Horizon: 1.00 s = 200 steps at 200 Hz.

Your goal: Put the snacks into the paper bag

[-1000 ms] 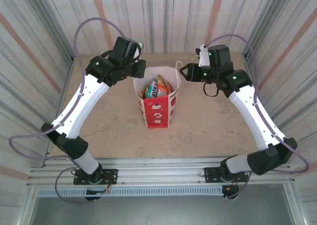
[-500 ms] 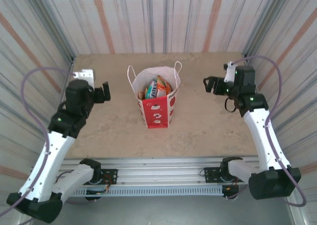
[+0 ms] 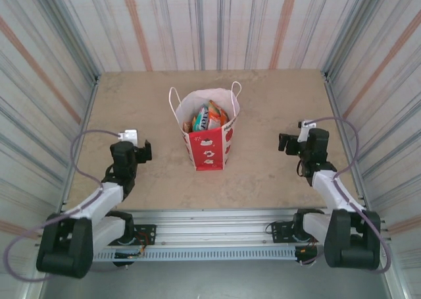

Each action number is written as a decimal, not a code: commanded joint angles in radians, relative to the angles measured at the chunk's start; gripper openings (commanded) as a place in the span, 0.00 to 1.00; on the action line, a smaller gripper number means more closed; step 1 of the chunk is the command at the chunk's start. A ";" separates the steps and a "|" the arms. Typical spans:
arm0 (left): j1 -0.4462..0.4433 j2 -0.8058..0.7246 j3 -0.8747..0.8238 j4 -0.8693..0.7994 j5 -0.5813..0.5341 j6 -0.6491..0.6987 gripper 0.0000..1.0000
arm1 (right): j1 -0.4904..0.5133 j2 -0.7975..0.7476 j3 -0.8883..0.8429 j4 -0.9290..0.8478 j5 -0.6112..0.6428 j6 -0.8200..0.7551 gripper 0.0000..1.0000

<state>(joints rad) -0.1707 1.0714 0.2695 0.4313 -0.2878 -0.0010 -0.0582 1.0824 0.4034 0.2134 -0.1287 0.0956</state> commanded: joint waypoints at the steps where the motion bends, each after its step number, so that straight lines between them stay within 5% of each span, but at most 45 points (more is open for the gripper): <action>1: 0.011 0.157 -0.040 0.421 0.029 0.057 0.99 | -0.007 0.094 -0.064 0.334 0.007 -0.014 0.99; 19: 0.028 0.255 0.020 0.426 0.115 0.132 0.99 | -0.006 0.209 -0.066 0.439 0.001 -0.024 0.99; 40: 0.077 0.504 0.042 0.685 0.105 0.124 0.99 | -0.003 0.292 -0.037 0.516 0.007 -0.038 0.99; 52: 0.114 0.413 0.140 0.316 0.125 0.019 0.99 | -0.009 0.370 -0.039 0.598 0.005 -0.024 0.99; 64: 0.155 0.456 0.090 0.495 0.178 0.018 0.99 | -0.001 0.473 -0.048 0.722 0.002 -0.038 0.99; 78: 0.137 0.427 0.108 0.396 0.140 0.008 0.99 | 0.006 0.442 -0.005 0.578 0.038 -0.028 0.99; 200: 0.117 0.439 0.122 0.393 0.120 0.029 0.99 | -0.017 0.469 0.003 0.604 0.030 -0.003 0.99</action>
<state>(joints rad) -0.0547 1.5192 0.3714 0.8345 -0.1574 0.0296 -0.0662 1.5463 0.3885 0.8047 -0.1043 0.0887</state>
